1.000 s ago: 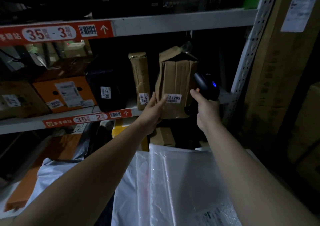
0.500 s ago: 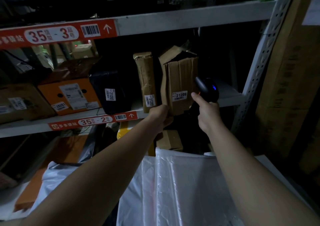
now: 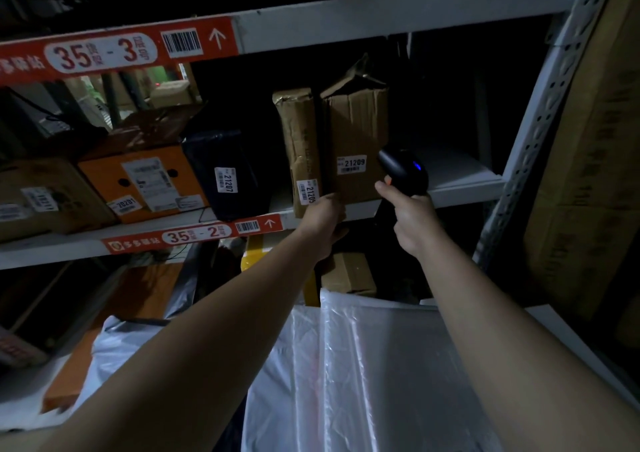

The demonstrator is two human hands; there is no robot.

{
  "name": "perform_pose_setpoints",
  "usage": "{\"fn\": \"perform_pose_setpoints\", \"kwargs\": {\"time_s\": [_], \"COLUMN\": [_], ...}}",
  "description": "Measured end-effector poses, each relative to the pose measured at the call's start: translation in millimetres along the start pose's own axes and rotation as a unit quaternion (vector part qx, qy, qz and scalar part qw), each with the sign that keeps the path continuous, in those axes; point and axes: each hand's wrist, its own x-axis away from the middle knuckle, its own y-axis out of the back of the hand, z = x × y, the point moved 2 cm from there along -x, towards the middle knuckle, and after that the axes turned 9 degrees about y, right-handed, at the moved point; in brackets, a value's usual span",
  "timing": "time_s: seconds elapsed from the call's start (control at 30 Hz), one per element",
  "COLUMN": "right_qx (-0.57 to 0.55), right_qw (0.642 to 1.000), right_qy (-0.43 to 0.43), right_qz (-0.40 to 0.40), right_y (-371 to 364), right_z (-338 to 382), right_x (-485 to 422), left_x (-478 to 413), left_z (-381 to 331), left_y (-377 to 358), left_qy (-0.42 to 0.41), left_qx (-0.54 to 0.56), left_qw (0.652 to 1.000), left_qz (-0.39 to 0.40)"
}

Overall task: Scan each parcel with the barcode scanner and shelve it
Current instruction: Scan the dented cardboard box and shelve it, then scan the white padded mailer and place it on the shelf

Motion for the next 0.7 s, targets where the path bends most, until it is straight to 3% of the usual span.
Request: {"fn": "perform_pose_setpoints", "kwargs": {"time_s": [0.17, 0.37, 0.7], "right_qx": [0.040, 0.074, 0.168], "right_qw": [0.999, 0.997, 0.984], "right_qy": [0.008, -0.004, -0.046], "right_qz": [-0.030, -0.010, -0.025], "right_y": [12.2, 14.4, 37.0], "right_z": [4.2, 18.6, 47.7], "right_x": [6.9, 38.4, 139.1], "left_x": [7.6, 63.5, 164.5], "left_z": [11.0, 24.2, 79.9], "left_y": [25.0, 59.5, 103.5], "left_qy": [0.000, 0.004, 0.042], "left_qx": [-0.017, -0.045, -0.072], "left_qw": [1.000, 0.999, 0.996], "left_qz": [0.012, 0.016, 0.019]}}
